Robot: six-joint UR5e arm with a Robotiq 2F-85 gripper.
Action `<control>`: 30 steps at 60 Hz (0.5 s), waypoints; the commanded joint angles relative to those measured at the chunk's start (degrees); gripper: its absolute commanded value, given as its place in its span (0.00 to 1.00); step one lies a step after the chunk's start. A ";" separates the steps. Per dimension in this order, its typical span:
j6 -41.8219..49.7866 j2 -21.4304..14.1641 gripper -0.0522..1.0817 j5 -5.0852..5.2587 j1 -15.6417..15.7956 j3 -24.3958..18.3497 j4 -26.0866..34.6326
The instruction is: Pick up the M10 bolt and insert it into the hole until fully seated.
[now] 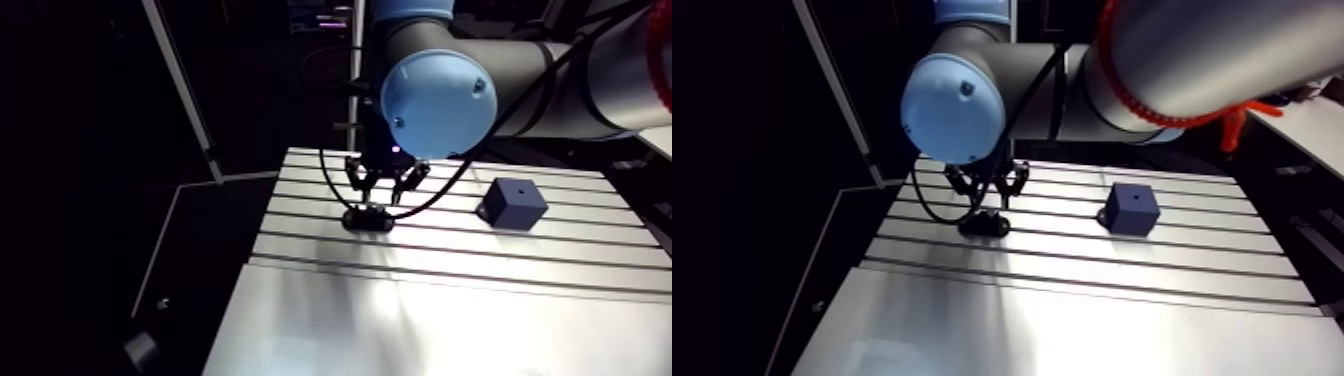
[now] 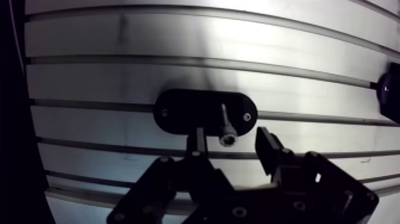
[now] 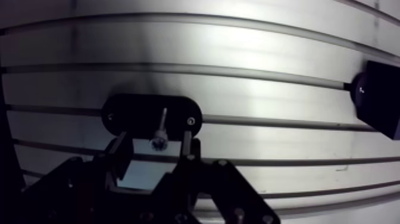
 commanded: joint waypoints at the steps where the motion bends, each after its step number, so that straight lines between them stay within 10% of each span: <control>1: -0.01 0.43 0.45 0.08 0.02 0.39 -0.14; 30: 0.00 1.22 0.48 0.08 0.02 0.58 -0.77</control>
